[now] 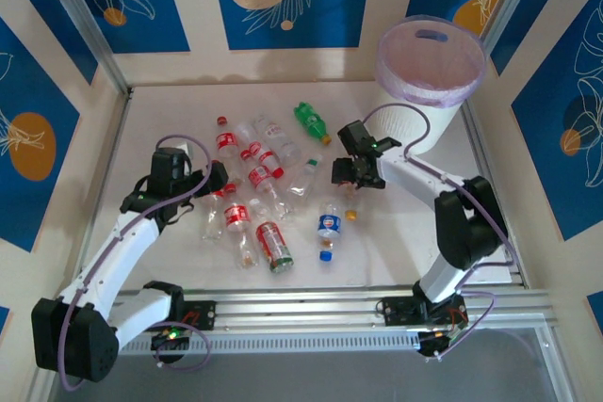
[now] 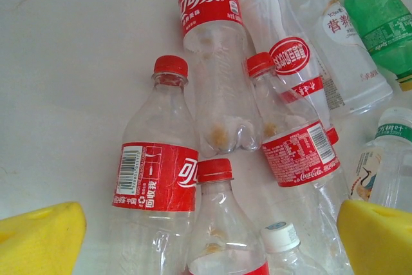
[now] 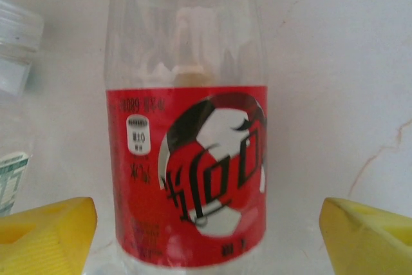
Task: Put the plastic bottles in the bin
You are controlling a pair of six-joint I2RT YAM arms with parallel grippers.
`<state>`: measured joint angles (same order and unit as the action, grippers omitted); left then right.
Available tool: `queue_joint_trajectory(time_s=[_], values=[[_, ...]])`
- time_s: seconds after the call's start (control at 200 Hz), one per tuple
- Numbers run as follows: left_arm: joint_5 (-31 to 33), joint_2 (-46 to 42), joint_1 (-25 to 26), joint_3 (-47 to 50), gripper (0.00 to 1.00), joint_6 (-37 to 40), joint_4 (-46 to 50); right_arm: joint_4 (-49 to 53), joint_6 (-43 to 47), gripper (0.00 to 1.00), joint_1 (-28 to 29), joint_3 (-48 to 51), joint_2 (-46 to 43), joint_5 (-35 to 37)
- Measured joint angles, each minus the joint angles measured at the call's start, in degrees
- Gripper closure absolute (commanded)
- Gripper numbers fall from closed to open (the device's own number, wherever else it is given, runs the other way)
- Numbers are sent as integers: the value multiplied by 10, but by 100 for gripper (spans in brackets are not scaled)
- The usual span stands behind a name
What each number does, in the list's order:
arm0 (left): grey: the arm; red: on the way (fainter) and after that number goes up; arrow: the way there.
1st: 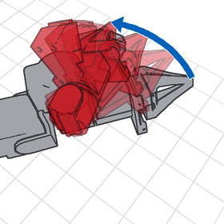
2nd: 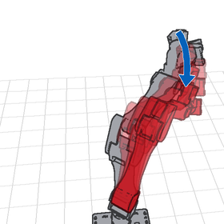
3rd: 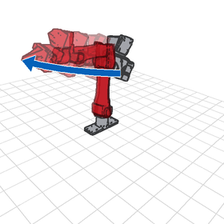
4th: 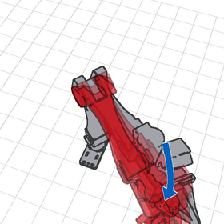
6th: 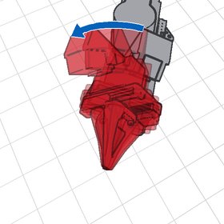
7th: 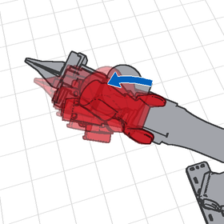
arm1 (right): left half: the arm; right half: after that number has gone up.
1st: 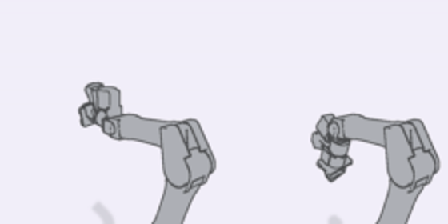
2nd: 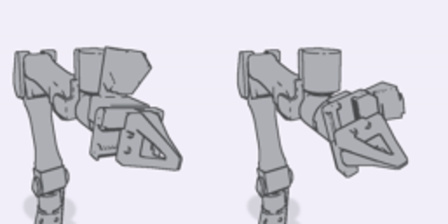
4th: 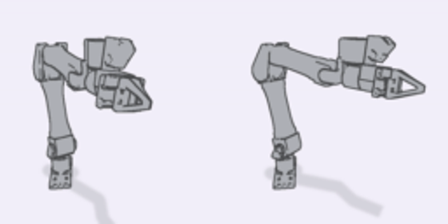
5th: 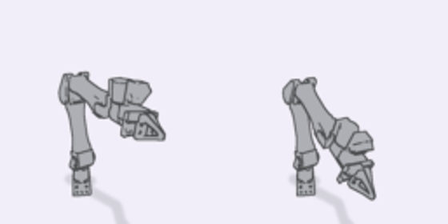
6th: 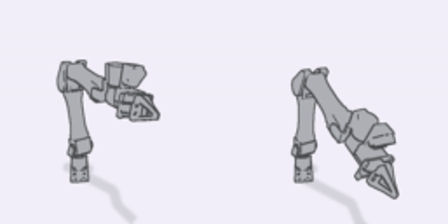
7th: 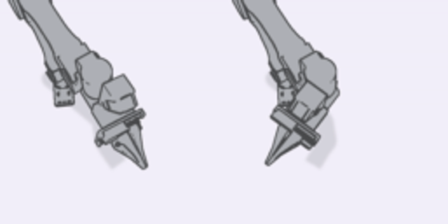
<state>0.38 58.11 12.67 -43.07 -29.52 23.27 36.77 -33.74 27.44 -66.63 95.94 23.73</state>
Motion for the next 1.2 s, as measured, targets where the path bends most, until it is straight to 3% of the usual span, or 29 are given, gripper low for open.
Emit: queue_joint_trajectory(time_s=[0.265, 0.655, 0.89, 1.05, 1.2], values=[[0, 2, 0, -2, 0, 0, 0, -1, 3, 19, 0, -27, 58, -2], [-5, 6, 0, -2, 0, 0, -5, -1, 5, 36, 0, -28, 64, -3], [-9, 6, 0, -1, 0, 0, -5, 2, 13, 38, 3, -31, 64, -3], [-14, 6, 0, -1, 0, -1, -6, 22, 33, 39, 9, -38, 45, -2], [-15, 6, 0, -1, 0, -2, -12, 47, 67, 41, 23, -58, -32, -13]])
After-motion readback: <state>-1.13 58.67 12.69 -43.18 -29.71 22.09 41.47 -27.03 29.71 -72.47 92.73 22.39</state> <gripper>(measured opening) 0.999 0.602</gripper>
